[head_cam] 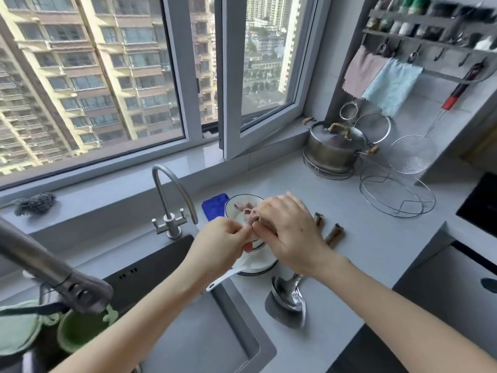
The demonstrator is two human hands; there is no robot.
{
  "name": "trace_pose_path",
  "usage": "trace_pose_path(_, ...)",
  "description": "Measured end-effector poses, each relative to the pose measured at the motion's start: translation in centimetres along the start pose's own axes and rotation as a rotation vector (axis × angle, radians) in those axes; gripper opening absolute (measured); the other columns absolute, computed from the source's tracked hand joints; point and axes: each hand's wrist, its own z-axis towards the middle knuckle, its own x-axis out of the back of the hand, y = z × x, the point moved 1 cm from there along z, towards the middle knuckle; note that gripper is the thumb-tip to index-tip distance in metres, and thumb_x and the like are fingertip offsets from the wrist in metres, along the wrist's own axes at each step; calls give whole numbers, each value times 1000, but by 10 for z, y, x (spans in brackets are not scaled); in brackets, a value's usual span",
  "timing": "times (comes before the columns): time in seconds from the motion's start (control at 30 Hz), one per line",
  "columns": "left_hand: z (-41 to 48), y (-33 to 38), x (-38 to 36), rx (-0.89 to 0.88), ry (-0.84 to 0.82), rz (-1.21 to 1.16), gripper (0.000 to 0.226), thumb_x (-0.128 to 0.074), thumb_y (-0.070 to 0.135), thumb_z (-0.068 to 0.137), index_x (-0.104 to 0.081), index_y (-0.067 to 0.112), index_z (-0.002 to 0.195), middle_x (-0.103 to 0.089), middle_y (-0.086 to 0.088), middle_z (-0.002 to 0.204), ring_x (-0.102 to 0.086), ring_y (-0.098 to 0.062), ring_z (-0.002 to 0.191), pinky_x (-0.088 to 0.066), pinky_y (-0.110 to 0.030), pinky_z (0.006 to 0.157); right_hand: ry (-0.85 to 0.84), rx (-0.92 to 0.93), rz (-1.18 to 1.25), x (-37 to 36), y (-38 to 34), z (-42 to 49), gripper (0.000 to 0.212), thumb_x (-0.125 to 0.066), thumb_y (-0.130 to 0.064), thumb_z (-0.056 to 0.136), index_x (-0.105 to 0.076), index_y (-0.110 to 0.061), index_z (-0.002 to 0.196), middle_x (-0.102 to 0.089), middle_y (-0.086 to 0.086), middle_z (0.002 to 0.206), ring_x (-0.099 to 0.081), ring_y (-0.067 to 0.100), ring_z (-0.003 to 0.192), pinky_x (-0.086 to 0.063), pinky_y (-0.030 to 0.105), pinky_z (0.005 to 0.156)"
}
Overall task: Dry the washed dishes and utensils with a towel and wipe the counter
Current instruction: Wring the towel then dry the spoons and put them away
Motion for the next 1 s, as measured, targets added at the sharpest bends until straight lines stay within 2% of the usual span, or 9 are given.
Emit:
trace_pose_path(0.07,-5,1,-6,-45,-35,96,44,-47,28,94,-55,18,52,-45,4,44,-39,-11,44,-32,-22,49,-4,-5,31,3,6,-4,33,-37,-47,92,-62,-27,88,-65,-2,76,-61,26,70,-47,35,63)
trace_pose_path(0.17,-9,10,-21,-148,-89,219,40,-45,24,95,-57,14,58,-47,3,49,-41,-10,45,-32,-18,48,50,-122,-34,12,16,-18,48,-31,-48,92,-62,-19,68,-64,4,57,-60,30,54,-40,29,50)
trace_pose_path(0.33,-5,32,-57,-196,-126,211,41,-44,25,96,-54,16,58,-44,4,46,-39,-9,41,-31,-23,48,177,-720,66,42,38,-33,61,-27,-44,101,-52,-7,59,-68,21,78,-61,38,78,-41,36,66)
trace_pose_path(0.47,-3,57,-93,-184,-116,54,44,-45,23,96,-54,18,53,-44,2,45,-39,-12,41,-30,-25,48,467,-1134,331,74,69,-51,60,-26,-45,101,-45,-15,52,-60,9,66,-58,32,76,-40,33,66)
trace_pose_path(0.53,-2,68,-111,-149,-110,-46,43,-45,22,96,-56,16,55,-44,1,46,-36,-13,41,-27,-25,47,628,-1318,526,94,94,-75,57,-27,-49,100,-55,-15,64,-61,3,71,-61,30,86,-44,33,73)
trace_pose_path(0.6,2,78,-131,-93,-127,-161,43,-44,19,96,-56,15,55,-43,3,43,-34,-14,42,-24,-26,47,655,-1460,854,115,113,-106,58,-29,-59,96,-66,-13,98,-67,7,98,-61,30,103,-49,38,83)
trace_pose_path(0.7,2,102,-178,-24,-198,-276,43,-44,16,94,-55,13,53,-41,7,37,-31,-15,42,-21,-24,46,559,-1427,1340,134,127,-146,47,-40,-56,93,-63,-18,109,-66,13,107,-62,32,99,-52,43,74)
trace_pose_path(0.8,-15,135,-239,-26,-256,-302,41,-44,14,95,-53,8,55,-46,5,40,-40,-14,44,-24,-19,42,594,-1286,1538,152,134,-183,22,-45,-18,93,-61,-7,103,-60,19,102,-55,33,92,-47,38,68)
trace_pose_path(1.0,-58,205,-368,-83,-457,-300,43,-44,10,96,-46,8,53,-43,8,35,-39,-2,31,-30,-11,38,891,-1274,1310,214,181,-288,28,-62,3,86,-56,-2,112,-66,10,84,-64,15,61,-51,22,49)
